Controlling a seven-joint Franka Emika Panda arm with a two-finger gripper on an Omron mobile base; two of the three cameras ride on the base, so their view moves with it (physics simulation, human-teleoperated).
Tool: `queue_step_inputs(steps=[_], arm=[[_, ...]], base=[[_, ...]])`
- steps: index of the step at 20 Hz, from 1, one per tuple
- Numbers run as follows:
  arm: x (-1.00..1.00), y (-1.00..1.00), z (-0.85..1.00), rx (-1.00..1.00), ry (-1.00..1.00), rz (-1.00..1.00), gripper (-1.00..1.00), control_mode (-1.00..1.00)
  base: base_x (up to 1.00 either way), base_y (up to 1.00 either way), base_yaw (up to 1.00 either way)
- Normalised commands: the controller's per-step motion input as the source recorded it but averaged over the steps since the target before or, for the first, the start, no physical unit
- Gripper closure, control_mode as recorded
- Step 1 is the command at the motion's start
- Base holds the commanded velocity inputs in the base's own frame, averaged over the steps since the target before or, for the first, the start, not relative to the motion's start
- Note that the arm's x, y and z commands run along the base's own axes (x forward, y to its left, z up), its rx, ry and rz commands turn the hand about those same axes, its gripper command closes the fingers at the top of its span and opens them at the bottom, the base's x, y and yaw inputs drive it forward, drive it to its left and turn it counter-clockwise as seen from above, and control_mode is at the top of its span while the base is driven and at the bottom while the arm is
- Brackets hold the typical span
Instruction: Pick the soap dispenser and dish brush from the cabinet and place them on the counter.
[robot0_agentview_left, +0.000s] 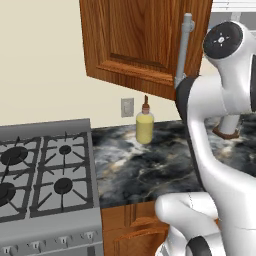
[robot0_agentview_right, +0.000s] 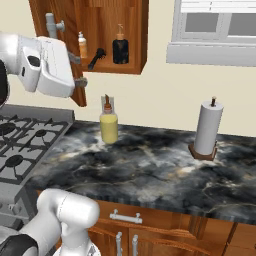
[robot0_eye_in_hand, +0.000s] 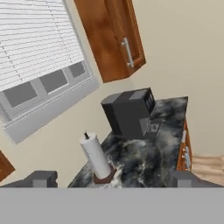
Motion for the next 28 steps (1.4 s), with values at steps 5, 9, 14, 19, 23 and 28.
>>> queue_step_inputs(steps=[5, 9, 14, 19, 23, 28], arm=[[-0.09, -0.55, 0.02, 0.28, 0.00, 0.02, -1.00, -1.00], [-0.10, -0.53, 0.11, 0.32, 0.00, 0.04, -1.00, -1.00], [-0.29, -0.41, 0.11, 0.25, -0.01, 0.14, -1.00, -1.00], [-0.14, -0.26, 0.23, 0.23, -0.02, 0.16, -1.00, -1.00], [-0.19, -0.26, 0.16, 0.28, -0.04, 0.17, -1.00, -1.00], [-0.01, -0.06, 0.00, 0.23, 0.00, 0.07, -1.00, -1.00]], base=[[0.00, 0.00, 0.00], [0.00, 0.00, 0.00], [0.00, 0.00, 0.00], [0.00, 0.00, 0.00], [0.00, 0.00, 0.00], [0.00, 0.00, 0.00]])
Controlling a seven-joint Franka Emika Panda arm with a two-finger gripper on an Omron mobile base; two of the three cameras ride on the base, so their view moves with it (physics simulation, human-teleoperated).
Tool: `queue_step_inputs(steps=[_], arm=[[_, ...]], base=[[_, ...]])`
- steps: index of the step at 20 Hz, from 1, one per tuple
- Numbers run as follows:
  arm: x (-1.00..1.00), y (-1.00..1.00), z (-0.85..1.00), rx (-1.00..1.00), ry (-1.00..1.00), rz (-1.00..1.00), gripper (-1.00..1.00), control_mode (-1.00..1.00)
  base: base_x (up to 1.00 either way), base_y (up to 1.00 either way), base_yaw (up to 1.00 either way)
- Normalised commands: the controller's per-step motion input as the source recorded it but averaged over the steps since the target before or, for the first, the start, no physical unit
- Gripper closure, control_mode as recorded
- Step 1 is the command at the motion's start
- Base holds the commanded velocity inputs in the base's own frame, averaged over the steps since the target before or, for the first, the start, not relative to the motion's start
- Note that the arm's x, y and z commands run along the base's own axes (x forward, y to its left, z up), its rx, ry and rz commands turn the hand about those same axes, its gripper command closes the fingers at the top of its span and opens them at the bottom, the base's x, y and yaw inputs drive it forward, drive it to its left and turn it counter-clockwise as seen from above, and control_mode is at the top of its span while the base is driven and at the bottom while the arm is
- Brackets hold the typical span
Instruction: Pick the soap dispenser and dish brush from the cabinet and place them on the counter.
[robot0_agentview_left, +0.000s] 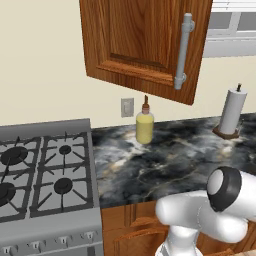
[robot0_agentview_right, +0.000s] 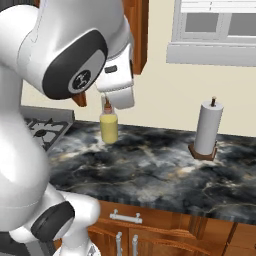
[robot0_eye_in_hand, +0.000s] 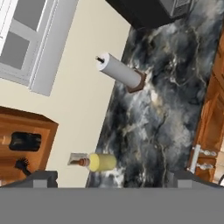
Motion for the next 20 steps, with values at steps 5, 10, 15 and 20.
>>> queue_step_inputs(steps=[5, 10, 15, 20], arm=[[0.00, 0.00, -0.12, 0.11, 0.00, 0.09, -1.00, -1.00], [-0.08, -0.03, -0.08, 0.19, -0.14, 0.08, -1.00, -1.00], [-0.13, -0.02, -0.11, 0.22, -0.15, 0.10, -1.00, -1.00], [-0.18, 0.00, -0.15, 0.18, -0.08, 0.05, -1.00, -1.00]], base=[[0.00, 0.00, 0.00], [0.00, 0.00, 0.00], [0.00, 0.00, 0.00], [0.00, 0.00, 0.00]])
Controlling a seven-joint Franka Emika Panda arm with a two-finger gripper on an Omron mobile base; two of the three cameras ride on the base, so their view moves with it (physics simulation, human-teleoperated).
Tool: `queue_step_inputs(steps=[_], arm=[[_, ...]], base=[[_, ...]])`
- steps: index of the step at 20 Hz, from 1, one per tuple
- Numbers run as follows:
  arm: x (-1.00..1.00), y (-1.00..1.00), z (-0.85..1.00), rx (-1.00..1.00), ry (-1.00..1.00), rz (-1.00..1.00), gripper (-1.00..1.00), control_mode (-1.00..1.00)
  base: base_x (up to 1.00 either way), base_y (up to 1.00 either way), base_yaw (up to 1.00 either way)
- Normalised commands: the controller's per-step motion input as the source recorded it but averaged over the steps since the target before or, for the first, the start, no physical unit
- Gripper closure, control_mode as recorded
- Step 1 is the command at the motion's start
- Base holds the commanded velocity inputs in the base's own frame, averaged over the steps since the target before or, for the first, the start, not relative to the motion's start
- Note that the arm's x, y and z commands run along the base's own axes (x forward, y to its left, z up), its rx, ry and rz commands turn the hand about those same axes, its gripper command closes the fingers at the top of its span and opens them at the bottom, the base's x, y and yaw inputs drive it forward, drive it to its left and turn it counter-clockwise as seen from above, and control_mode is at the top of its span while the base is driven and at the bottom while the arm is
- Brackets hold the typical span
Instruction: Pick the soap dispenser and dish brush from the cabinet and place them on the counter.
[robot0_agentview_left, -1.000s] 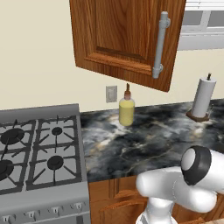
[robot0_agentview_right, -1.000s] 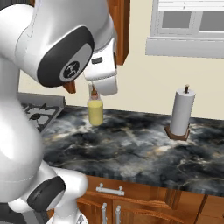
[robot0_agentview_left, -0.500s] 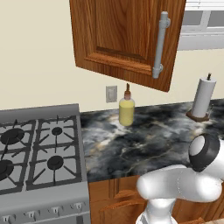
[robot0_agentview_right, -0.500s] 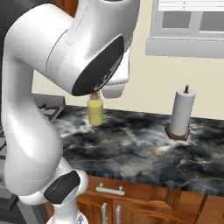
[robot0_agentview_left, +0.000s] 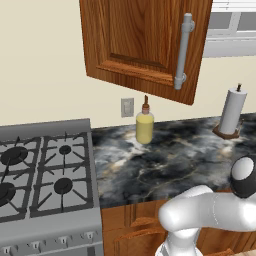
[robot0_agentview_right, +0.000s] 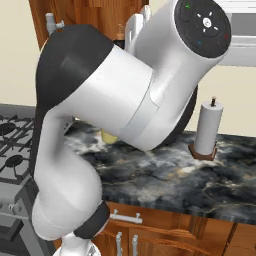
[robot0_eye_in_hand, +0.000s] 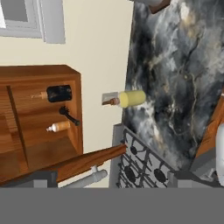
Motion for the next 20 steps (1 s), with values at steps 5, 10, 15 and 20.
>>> queue_step_inputs(steps=[5, 10, 15, 20], arm=[[-0.07, 0.00, -0.08, 0.20, 0.00, 0.01, -1.00, -1.00], [0.00, 0.00, -0.16, 0.20, -0.05, 0.08, -1.00, -1.00], [0.00, 0.06, -0.20, 0.12, -0.01, 0.09, -1.00, -1.00], [0.06, 0.11, -0.33, 0.13, 0.00, 0.13, -1.00, -1.00]], base=[[0.00, 0.00, 0.00], [0.00, 0.00, 0.00], [0.00, 0.00, 0.00], [0.00, 0.00, 0.00]])
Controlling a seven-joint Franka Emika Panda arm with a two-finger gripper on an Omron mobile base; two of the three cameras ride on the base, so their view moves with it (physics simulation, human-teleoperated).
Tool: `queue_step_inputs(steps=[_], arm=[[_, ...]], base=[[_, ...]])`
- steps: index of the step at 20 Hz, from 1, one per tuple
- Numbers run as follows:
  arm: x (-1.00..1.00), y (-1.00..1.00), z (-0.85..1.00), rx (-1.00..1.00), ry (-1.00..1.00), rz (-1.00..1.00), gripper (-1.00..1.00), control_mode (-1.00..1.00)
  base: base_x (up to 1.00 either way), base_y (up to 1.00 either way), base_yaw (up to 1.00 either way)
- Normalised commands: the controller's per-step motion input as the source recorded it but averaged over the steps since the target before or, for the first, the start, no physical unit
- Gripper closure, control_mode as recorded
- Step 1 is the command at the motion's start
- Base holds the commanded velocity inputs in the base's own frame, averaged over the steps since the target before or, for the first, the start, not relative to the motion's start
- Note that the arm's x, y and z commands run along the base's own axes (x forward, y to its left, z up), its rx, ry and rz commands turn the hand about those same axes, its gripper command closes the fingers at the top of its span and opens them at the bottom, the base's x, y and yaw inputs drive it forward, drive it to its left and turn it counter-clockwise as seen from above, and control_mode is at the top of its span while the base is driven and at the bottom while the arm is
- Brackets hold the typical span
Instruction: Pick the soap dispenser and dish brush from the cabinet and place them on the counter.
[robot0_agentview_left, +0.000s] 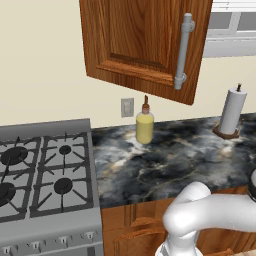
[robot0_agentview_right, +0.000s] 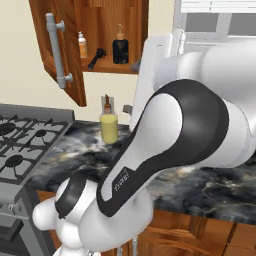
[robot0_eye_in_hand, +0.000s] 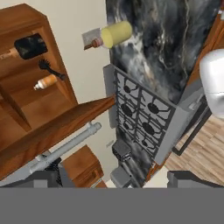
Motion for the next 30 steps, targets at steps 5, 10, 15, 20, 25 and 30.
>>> queue_step_inputs(steps=[5, 10, 15, 20, 25, 30], arm=[[0.00, 0.20, -0.26, 0.08, -0.06, 0.14, -1.00, -1.00], [0.06, 0.22, -0.16, 0.10, -0.12, 0.08, -1.00, -1.00], [0.09, 0.14, -0.05, 0.19, -0.19, 0.07, -1.00, -1.00], [0.23, 0.14, -0.13, 0.23, -0.14, 0.08, -1.00, -1.00], [0.16, 0.22, -0.18, 0.13, -0.09, 0.08, -1.00, -1.00], [0.04, 0.23, -0.12, 0.06, -0.11, 0.04, -1.00, -1.00]], base=[[0.00, 0.00, 0.00], [0.00, 0.00, 0.00], [0.00, 0.00, 0.00], [0.00, 0.00, 0.00], [0.00, 0.00, 0.00], [0.00, 0.00, 0.00]])
